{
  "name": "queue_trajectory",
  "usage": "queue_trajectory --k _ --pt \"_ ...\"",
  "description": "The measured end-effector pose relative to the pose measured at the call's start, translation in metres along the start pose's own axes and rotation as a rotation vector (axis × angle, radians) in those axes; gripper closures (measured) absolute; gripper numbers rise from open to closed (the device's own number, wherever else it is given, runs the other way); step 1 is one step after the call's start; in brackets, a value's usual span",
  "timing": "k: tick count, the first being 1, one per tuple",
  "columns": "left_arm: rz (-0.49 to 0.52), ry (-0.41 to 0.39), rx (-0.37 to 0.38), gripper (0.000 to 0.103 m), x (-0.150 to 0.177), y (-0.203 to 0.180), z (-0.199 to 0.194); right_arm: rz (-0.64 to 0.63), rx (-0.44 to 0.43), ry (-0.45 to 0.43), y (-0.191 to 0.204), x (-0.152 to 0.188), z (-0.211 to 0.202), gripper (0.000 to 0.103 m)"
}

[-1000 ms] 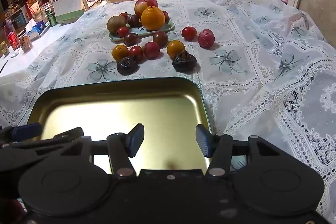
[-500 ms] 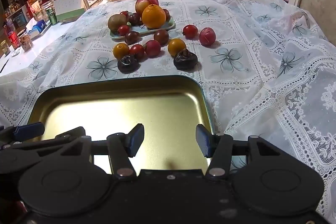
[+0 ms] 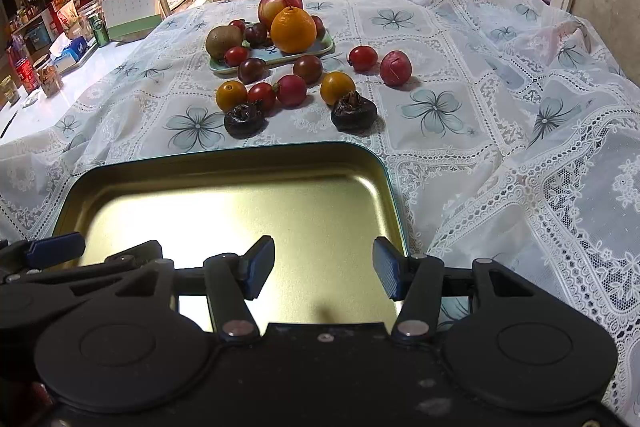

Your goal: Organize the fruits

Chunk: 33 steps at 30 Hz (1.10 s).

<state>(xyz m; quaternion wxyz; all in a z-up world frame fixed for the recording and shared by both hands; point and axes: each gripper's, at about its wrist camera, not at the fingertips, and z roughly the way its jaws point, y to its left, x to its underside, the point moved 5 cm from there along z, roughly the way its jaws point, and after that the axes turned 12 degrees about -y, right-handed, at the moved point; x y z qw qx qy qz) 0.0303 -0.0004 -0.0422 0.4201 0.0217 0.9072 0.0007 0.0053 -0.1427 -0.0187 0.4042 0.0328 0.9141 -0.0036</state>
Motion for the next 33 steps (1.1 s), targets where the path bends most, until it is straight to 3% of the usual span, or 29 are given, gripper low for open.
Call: queue_trajectory --k 33 --pt "0.012 0.018 -0.006 0.035 -0.003 0.0003 0.0075 -0.007 -0.006 -0.002 -0.0002 -0.0045 0.0016 0.048"
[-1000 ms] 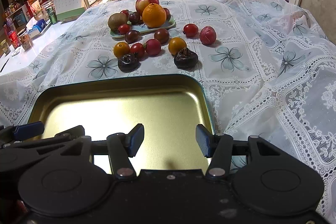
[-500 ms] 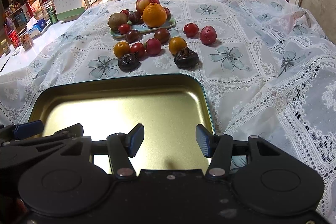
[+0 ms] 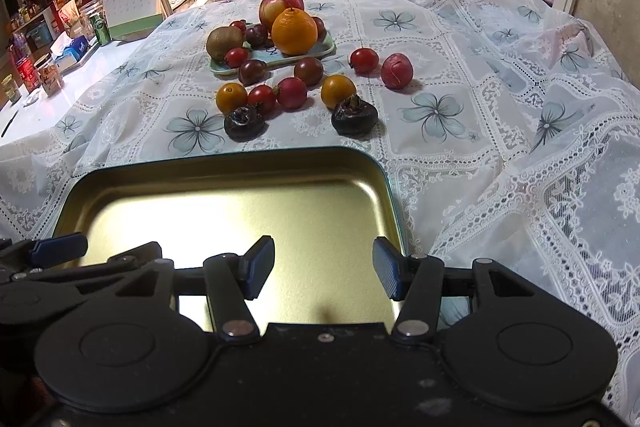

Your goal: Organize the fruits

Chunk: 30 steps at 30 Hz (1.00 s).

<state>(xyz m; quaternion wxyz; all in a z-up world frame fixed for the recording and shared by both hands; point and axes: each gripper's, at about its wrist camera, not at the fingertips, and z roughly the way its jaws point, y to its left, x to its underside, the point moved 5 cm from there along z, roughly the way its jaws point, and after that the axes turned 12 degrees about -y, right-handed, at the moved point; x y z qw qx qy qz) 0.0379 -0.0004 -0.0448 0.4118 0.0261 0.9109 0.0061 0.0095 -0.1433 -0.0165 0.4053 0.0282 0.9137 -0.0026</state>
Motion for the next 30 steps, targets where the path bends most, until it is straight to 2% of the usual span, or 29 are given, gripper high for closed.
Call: queue_trajectory --k 10,17,24,30 --pt "0.019 -0.004 0.062 0.035 -0.031 -0.011 0.021 0.006 -0.064 0.02 -0.009 -0.033 0.019 0.046" --pt "0.039 0.009 0.114 0.035 -0.062 -0.016 0.046 -0.024 -0.044 0.004 -0.028 -0.072 0.059 0.043" --pt "0.027 0.017 0.125 0.036 -0.089 -0.015 0.08 0.013 -0.074 0.074 -0.043 -0.105 0.102 0.043" --pt "0.003 0.055 0.165 0.036 -0.095 -0.018 0.101 0.003 -0.08 0.109 -0.042 -0.109 0.126 0.043"
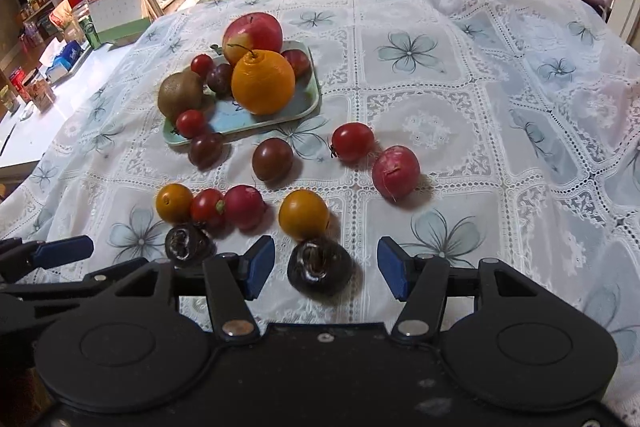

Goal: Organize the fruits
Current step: 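Grasp a dark mangosteen with the left gripper while the right grasps another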

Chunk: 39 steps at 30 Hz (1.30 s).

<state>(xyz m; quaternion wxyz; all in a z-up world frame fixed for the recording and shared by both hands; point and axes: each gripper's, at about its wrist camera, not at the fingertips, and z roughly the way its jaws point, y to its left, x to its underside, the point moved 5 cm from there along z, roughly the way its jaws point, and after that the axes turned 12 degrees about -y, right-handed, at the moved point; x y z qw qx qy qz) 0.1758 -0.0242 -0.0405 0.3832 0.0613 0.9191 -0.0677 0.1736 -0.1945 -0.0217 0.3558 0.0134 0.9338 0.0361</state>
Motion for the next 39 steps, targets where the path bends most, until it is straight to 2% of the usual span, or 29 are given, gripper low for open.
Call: queue_trajectory --k 8,11,15,22,27,34,35,37,39 --pt "-0.003 0.013 0.058 0.036 -0.008 -0.007 0.014 0.004 0.006 0.047 -0.003 0.009 0.024 0.043" --pt "-0.01 0.022 0.066 0.036 -0.009 -0.009 0.02 -0.013 0.015 0.037 -0.001 0.009 0.027 0.043" --pt "0.002 0.028 0.057 0.036 -0.009 -0.012 0.028 -0.03 0.032 0.034 0.001 0.011 0.031 0.043" --pt "0.004 0.06 0.021 0.036 -0.004 -0.01 0.042 -0.012 0.018 0.086 -0.001 0.017 0.041 0.043" --pt "0.008 0.075 0.005 0.036 0.0 -0.012 0.051 -0.015 0.006 0.066 0.001 0.018 0.035 0.057" --pt "0.014 0.119 -0.011 0.036 0.006 -0.018 0.07 0.034 0.015 0.061 -0.006 0.015 0.034 0.053" --pt "0.015 0.116 -0.015 0.037 0.006 -0.019 0.071 0.042 0.015 0.057 -0.007 0.014 0.035 0.052" --pt "0.017 0.099 -0.002 0.051 0.004 -0.021 0.071 0.052 0.02 0.048 -0.008 0.012 0.035 0.052" --pt "0.006 0.104 -0.001 0.051 0.002 -0.02 0.071 0.056 0.025 0.047 -0.008 0.012 0.037 0.051"
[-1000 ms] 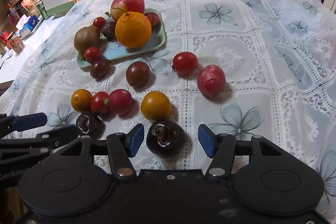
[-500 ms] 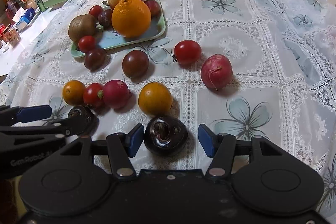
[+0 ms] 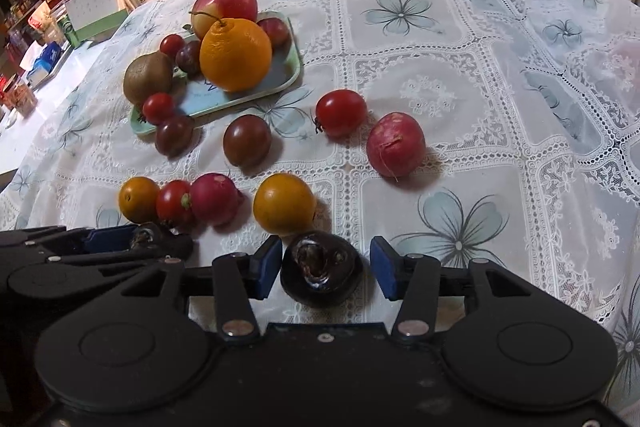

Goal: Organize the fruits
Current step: 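Grasp a dark mangosteen with the left gripper while the right grasps another, then carry both held mangosteens over the gold tray with both grippers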

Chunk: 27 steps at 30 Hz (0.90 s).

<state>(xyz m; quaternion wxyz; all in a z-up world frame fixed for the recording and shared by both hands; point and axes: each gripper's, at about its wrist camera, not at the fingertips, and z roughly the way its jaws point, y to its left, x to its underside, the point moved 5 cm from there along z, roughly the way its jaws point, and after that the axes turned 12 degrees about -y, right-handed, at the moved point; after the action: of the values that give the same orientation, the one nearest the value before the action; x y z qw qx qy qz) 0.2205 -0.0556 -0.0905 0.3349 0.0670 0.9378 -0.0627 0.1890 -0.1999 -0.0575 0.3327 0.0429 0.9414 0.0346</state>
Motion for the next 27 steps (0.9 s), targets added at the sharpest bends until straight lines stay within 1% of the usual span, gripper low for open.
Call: queue_trajectory --k 6,7,9,12,15,18,20,22,24,26,27 --pt "-0.006 -0.022 0.014 0.051 -0.002 0.001 -0.008 -0.009 0.005 0.0 0.001 0.001 0.004 0.051" --pt "-0.004 -0.032 0.018 0.051 -0.003 0.0 -0.012 -0.017 0.004 0.002 0.002 0.001 0.004 0.058" --pt "0.005 -0.056 0.025 0.051 -0.005 -0.001 -0.023 -0.037 0.0 -0.011 0.004 0.001 0.002 0.058" --pt "0.011 -0.091 0.023 0.051 -0.006 -0.001 -0.042 -0.056 0.02 -0.046 0.004 0.001 -0.005 0.058" --pt "0.005 -0.115 0.012 0.051 -0.002 0.002 -0.062 -0.013 0.001 -0.069 -0.003 -0.002 -0.017 0.058" --pt "-0.01 -0.129 -0.009 0.051 0.006 0.008 -0.081 0.023 -0.041 -0.102 -0.007 -0.004 -0.035 0.06" --pt "-0.02 -0.145 -0.025 0.051 0.014 0.012 -0.091 0.031 -0.069 -0.133 -0.007 -0.004 -0.052 0.091" --pt "-0.025 -0.152 -0.047 0.051 0.023 0.014 -0.098 0.045 -0.095 -0.17 -0.006 -0.002 -0.071 0.09" --pt "-0.034 -0.144 -0.051 0.051 0.031 0.016 -0.099 0.036 -0.095 -0.209 -0.005 0.002 -0.085 0.089" --pt "-0.059 -0.129 -0.04 0.051 0.039 0.019 -0.1 0.041 -0.068 -0.227 -0.007 0.006 -0.09 0.075" --pt "-0.067 -0.123 -0.035 0.051 0.042 0.02 -0.099 0.046 -0.066 -0.223 -0.008 0.007 -0.09 0.074"
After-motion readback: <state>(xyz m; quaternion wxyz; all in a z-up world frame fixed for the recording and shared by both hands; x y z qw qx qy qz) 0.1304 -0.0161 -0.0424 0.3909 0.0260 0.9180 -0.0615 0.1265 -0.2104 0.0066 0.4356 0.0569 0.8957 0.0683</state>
